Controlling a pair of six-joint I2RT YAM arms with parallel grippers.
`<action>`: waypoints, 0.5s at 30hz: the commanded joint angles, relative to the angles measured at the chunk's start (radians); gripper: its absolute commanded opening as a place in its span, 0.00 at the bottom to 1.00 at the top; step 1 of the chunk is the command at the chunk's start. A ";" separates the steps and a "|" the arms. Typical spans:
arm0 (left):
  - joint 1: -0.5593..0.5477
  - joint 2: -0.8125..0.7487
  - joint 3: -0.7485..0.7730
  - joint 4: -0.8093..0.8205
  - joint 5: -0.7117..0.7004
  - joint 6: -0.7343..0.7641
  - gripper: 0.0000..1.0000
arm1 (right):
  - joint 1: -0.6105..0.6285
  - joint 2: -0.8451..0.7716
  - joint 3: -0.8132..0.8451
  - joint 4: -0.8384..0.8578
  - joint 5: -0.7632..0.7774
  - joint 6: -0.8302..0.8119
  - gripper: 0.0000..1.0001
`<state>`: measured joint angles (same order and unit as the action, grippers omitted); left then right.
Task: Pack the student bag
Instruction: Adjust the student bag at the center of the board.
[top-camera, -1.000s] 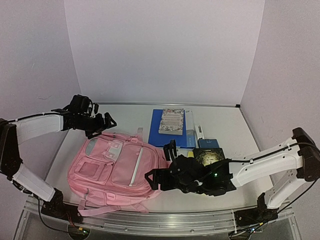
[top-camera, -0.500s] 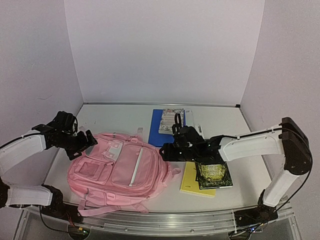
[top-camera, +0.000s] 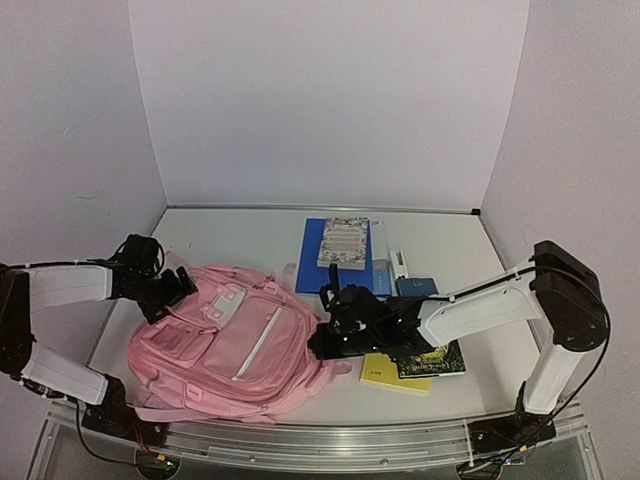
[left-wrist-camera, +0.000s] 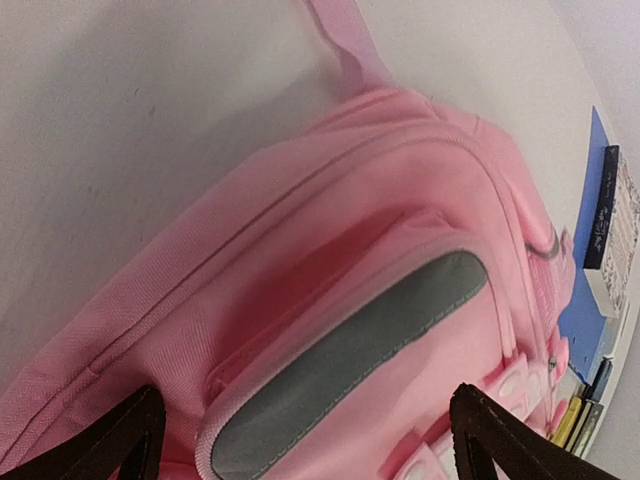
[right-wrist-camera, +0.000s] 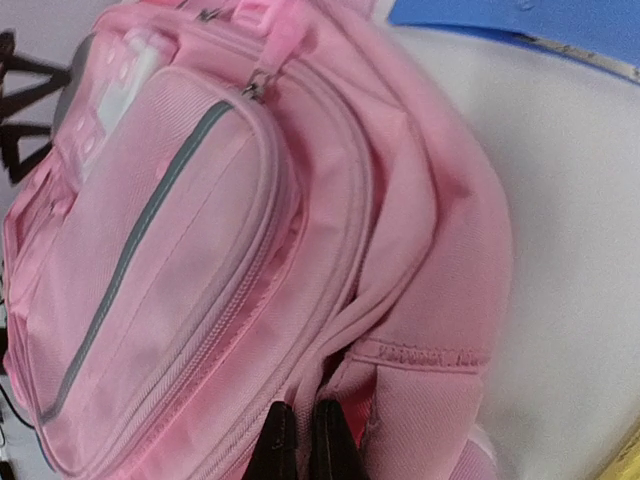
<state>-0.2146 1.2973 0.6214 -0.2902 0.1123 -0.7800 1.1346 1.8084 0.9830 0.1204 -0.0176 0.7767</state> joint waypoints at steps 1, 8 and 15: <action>0.056 0.141 0.066 0.174 0.052 0.081 1.00 | 0.144 0.050 0.036 0.081 -0.107 0.075 0.00; 0.083 0.314 0.290 0.212 0.128 0.261 1.00 | 0.236 0.017 0.080 0.092 -0.086 0.103 0.08; 0.080 0.211 0.429 0.075 0.179 0.395 1.00 | 0.189 -0.139 0.087 -0.049 0.079 0.004 0.55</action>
<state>-0.1404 1.5976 0.9616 -0.1656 0.2499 -0.5024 1.3511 1.7934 1.0359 0.1407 -0.0048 0.8539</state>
